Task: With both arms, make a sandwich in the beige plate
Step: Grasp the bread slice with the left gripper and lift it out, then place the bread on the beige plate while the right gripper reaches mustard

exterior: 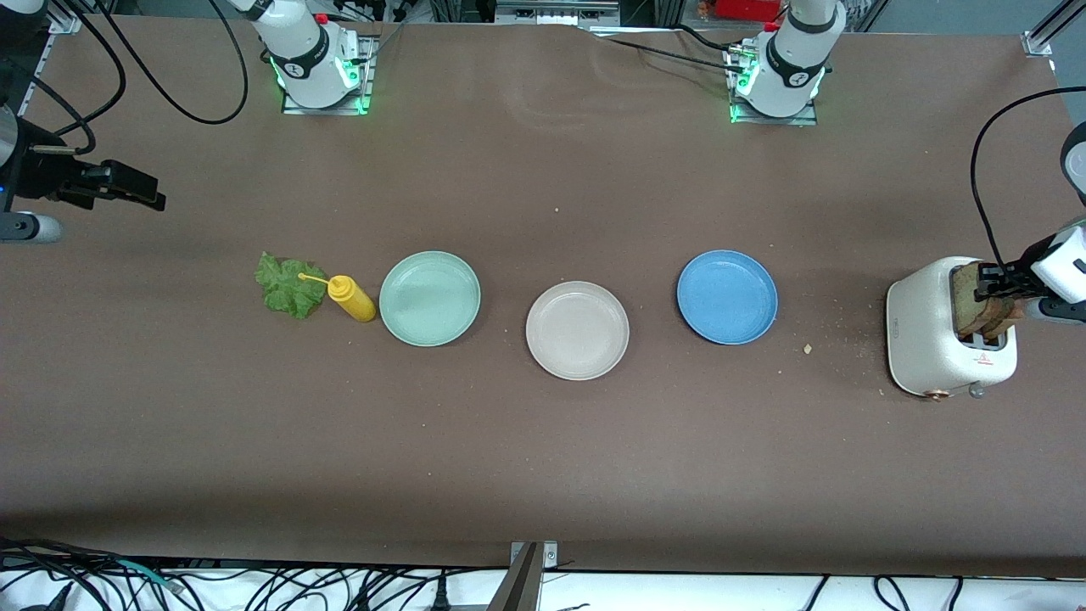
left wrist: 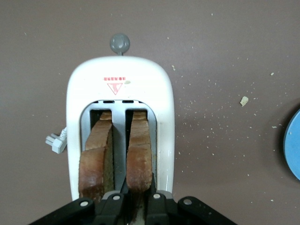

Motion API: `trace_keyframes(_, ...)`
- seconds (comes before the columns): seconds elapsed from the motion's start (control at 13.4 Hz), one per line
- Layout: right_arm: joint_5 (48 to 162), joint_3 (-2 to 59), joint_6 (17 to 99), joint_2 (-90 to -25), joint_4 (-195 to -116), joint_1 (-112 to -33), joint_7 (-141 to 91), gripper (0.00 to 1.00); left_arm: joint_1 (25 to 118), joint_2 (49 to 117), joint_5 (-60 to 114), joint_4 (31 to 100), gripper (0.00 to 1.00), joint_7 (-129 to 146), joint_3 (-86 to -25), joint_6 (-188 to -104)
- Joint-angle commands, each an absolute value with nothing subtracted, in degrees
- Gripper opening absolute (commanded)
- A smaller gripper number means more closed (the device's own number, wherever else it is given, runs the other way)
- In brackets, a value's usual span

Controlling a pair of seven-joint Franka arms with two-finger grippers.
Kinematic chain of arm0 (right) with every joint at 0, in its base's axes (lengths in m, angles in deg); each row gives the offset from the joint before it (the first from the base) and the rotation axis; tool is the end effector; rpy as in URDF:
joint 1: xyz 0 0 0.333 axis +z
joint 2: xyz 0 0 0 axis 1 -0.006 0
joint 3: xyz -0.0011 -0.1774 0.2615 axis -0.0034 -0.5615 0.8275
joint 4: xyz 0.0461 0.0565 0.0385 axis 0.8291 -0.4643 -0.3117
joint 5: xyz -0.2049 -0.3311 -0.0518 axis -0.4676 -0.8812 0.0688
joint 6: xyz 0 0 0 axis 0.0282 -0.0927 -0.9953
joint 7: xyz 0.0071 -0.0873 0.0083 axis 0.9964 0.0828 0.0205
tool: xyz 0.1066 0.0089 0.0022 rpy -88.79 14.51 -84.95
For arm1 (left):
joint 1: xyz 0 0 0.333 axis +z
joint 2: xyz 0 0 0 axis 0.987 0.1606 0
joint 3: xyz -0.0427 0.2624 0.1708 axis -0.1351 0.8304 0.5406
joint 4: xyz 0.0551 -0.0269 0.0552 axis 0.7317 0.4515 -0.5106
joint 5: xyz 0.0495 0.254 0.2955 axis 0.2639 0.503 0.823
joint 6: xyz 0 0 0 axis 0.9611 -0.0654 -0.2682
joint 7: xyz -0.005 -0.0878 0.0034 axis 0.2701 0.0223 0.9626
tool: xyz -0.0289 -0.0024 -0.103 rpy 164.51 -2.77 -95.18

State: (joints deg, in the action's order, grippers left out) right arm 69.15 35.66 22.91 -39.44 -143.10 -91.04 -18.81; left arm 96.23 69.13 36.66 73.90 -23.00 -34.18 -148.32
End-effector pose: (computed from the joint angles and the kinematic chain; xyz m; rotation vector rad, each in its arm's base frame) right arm 0.5625 0.0073 0.5869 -3.1033 0.0130 0.3150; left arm 0.5747 0.1934 0.3972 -3.1178 0.1851 0.0297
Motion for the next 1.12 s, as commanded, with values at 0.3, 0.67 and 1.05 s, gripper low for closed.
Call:
trace_keyframes(0.3,69.02,35.56,21.08,-44.25,-141.4,-90.8,-20.91,1.0,94.83,68.88,35.57,60.99,0.0,-24.56,-35.34,-133.7)
trace_keyframes(0.67,69.28,35.21,26.08,-45.41,-142.53,-91.5,-28.53,1.0,88.34,69.31,34.61,59.3,0.0,-24.03,-36.66,-127.09)
trace_keyframes(1.05,70.33,35.12,28.11,-45.23,-144.64,-92.2,-35.32,1.0,80.86,72.03,21.7,59.3,0.0,-20.45,-36.75,-124.71)
